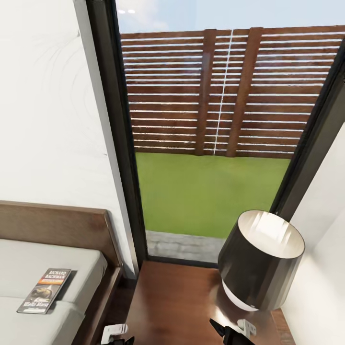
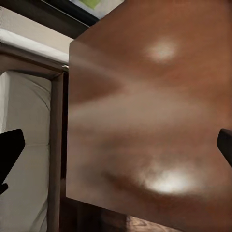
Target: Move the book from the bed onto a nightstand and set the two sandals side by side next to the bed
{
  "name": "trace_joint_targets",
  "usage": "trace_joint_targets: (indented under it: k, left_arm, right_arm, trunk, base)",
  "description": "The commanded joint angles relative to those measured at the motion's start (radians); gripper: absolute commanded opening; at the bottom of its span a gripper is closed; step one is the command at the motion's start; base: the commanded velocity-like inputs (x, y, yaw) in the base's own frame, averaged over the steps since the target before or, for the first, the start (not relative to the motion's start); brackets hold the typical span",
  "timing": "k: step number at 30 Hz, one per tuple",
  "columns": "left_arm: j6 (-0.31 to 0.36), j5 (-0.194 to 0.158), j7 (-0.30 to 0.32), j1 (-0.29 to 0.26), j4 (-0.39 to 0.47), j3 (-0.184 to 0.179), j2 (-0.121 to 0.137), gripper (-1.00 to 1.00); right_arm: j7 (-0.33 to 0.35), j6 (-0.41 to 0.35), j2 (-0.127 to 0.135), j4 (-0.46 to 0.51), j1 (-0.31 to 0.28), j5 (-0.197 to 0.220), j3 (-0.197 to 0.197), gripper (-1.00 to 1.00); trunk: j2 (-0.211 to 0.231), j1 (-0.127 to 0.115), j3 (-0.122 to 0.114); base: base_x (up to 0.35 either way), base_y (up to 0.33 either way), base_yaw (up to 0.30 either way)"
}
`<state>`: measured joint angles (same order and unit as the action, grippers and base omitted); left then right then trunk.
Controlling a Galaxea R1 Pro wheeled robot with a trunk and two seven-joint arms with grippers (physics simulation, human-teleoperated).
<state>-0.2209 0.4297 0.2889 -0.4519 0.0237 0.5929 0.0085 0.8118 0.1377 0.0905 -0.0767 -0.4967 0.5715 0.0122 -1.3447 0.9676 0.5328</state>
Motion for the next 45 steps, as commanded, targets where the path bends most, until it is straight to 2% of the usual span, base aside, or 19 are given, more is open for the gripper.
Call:
trace_joint_targets:
  k: [1, 22, 26, 45]
  left_arm:
    - [-0.003, 0.009, 0.003, -0.001, -0.001, 0.008, 0.000, 1.00]
    - [-0.003, 0.009, 0.003, -0.001, -0.001, 0.008, 0.001, 1.00]
    - [-0.003, 0.009, 0.003, -0.001, -0.001, 0.008, 0.001, 1.00]
    - [-0.003, 0.009, 0.003, -0.001, -0.001, 0.008, 0.001, 1.00]
  right_arm:
    - [0.004, 0.009, 0.000, -0.005, -0.002, 0.001, 0.002, 1.00]
    - [0.004, 0.008, 0.000, -0.005, -0.002, 0.001, 0.002, 1.00]
    - [0.004, 0.008, 0.000, -0.005, -0.002, 0.001, 0.002, 1.00]
    - [0.004, 0.008, 0.000, -0.005, -0.002, 0.001, 0.002, 1.00]
  trunk:
    - [0.007, -0.004, -0.002]
    - [0.154, -0.084, -0.068]
    - [0.154, -0.084, -0.068]
    - [0.287, -0.157, -0.128]
  base:
    - [0.000, 0.000, 0.000]
    - [0.000, 0.000, 0.000]
    - [0.000, 0.000, 0.000]
    - [0.000, 0.000, 0.000]
